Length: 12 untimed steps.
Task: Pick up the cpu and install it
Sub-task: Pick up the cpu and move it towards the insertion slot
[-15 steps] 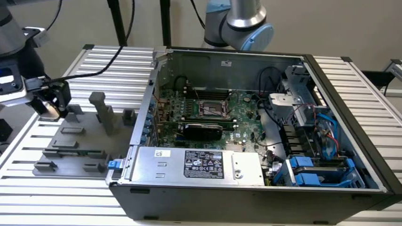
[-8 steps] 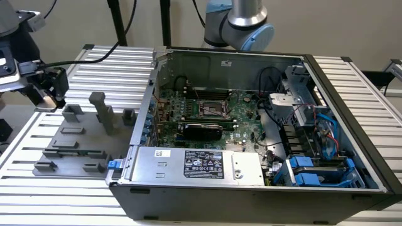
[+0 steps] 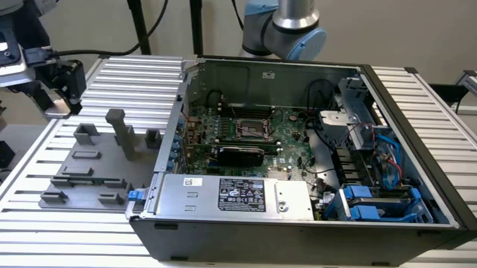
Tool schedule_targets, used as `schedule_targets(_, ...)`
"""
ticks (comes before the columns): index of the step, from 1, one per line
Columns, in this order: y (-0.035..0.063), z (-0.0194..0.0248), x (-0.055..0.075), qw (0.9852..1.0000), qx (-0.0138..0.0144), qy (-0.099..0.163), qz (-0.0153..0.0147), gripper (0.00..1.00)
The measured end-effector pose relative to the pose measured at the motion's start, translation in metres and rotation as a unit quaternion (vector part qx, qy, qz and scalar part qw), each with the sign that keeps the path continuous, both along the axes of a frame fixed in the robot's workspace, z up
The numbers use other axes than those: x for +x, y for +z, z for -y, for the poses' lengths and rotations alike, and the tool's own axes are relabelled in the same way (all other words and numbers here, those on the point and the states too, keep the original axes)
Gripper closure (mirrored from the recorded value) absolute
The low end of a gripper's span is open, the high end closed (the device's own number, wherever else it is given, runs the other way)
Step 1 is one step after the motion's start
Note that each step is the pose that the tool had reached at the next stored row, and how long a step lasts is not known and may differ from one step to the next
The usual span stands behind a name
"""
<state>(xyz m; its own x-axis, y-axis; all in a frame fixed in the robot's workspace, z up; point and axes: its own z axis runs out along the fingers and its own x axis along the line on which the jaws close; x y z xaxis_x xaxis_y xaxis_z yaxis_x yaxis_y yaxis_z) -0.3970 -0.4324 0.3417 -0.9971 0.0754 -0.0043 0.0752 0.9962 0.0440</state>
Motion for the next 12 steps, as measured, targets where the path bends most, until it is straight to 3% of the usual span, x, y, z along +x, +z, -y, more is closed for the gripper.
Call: schedule_targets(12,0.0522,0.0000,0.052,1.0000,0.0043,0.003,-0.0054,0.45)
